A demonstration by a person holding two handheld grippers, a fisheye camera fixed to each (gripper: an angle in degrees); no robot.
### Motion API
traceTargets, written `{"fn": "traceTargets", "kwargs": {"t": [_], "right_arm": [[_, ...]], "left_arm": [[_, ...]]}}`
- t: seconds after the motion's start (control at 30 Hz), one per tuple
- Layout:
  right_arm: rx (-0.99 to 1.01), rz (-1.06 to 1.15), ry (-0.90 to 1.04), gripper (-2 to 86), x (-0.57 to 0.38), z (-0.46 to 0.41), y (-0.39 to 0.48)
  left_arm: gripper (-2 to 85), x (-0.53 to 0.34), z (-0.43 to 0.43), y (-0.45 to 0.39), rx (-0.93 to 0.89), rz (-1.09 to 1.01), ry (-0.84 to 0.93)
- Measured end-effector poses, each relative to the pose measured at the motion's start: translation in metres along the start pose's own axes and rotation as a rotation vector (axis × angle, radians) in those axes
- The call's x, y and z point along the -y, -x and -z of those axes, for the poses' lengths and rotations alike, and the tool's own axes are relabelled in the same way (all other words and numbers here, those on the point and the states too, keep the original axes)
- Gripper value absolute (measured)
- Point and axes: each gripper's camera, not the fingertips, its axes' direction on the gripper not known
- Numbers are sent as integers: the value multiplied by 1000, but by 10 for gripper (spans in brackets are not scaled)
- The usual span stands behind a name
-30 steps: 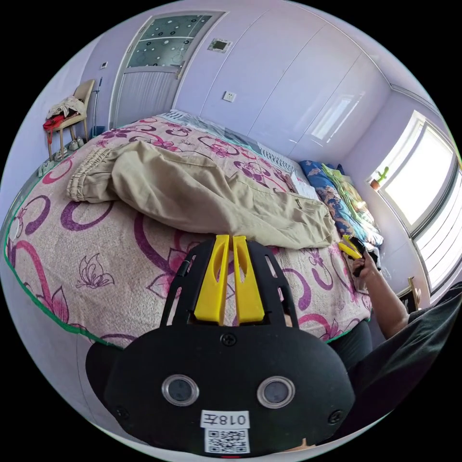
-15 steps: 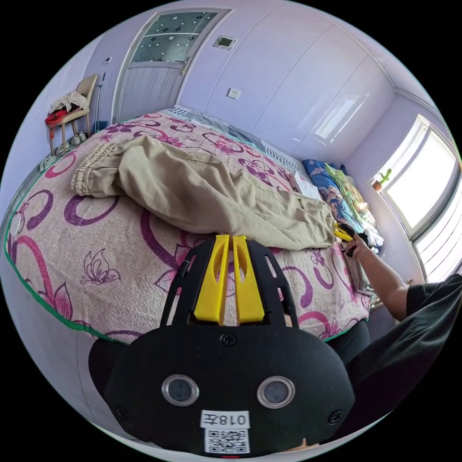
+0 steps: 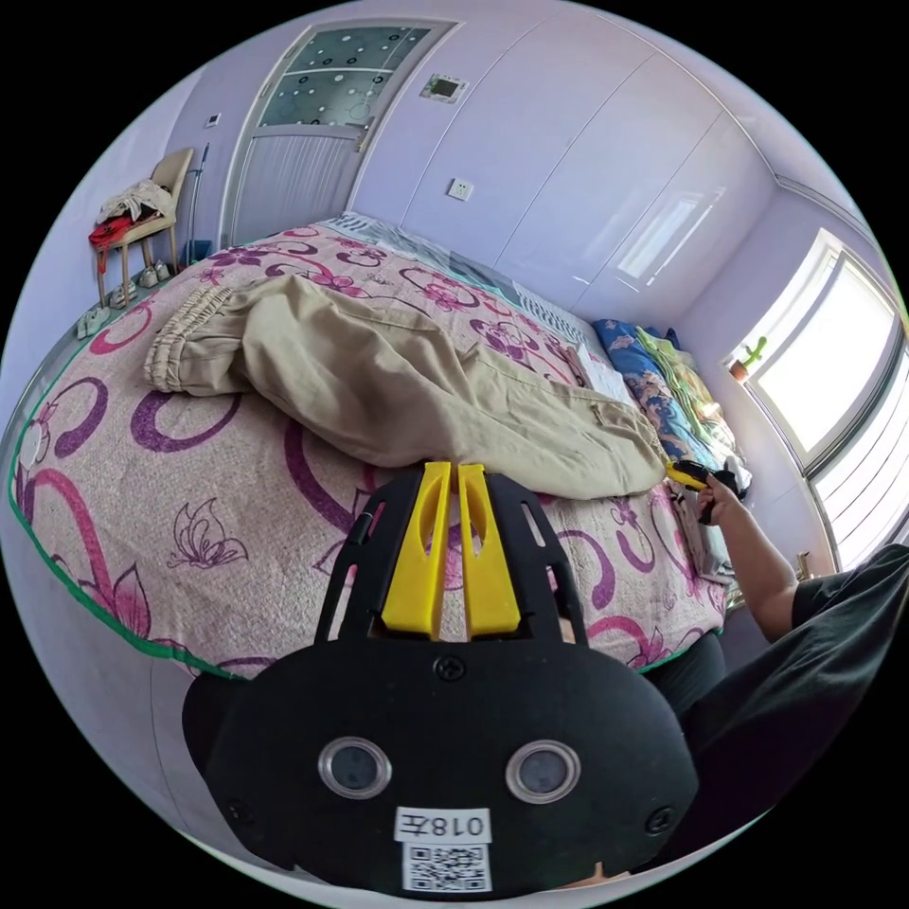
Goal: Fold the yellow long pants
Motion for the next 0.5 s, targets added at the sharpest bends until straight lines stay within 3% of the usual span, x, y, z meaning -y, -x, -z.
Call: {"fn": "traceTargets", "kwargs": {"t": [0.13, 0.27, 0.5], "right_arm": [[112, -93, 25, 106, -10, -6, -35], [120, -133, -31, 122, -34, 9, -54], [319, -161, -88, 135, -37, 13, -83]], "left_arm": [[-10, -8, -5, 7, 7, 2, 7], [-10, -16, -8, 16, -7, 15, 3], [-10, -24, -9, 24, -7, 16, -3]]}}
